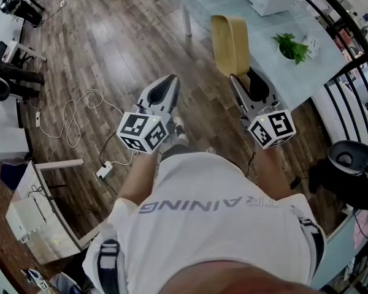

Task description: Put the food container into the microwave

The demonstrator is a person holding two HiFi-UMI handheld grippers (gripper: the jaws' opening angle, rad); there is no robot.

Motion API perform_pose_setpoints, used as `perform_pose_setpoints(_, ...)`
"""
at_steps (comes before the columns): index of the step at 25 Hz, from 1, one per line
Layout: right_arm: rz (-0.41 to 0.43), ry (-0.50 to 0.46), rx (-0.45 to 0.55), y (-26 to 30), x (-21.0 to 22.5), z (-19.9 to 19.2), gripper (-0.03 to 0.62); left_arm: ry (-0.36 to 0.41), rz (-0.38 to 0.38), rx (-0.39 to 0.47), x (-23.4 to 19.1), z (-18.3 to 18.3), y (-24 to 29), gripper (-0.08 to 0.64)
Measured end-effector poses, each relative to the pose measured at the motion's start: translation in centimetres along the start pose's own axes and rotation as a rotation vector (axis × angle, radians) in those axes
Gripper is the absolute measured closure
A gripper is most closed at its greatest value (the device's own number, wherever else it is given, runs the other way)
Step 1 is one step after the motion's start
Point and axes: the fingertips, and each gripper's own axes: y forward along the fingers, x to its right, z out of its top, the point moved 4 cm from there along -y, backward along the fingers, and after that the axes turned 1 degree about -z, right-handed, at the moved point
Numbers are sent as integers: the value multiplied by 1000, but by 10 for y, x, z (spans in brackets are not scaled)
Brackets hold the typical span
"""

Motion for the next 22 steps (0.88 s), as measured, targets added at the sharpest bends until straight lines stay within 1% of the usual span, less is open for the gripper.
perform_pose_setpoints(3,2,31,14,6,2,-1,377,-4,7,-6,-6,-2,-1,511)
perform_pose_setpoints(10,2,52,12,37,6,-10,377,-17,18,-15,-35,1,7,512)
perform_pose_setpoints(14,-9,62,16,62,17,-15,377,-15,8,-25,-58,7,26,511)
perform_pose_setpoints(22,-37,63,5,128,38,-15,377,-13,-26,-21,-114,33,72,512)
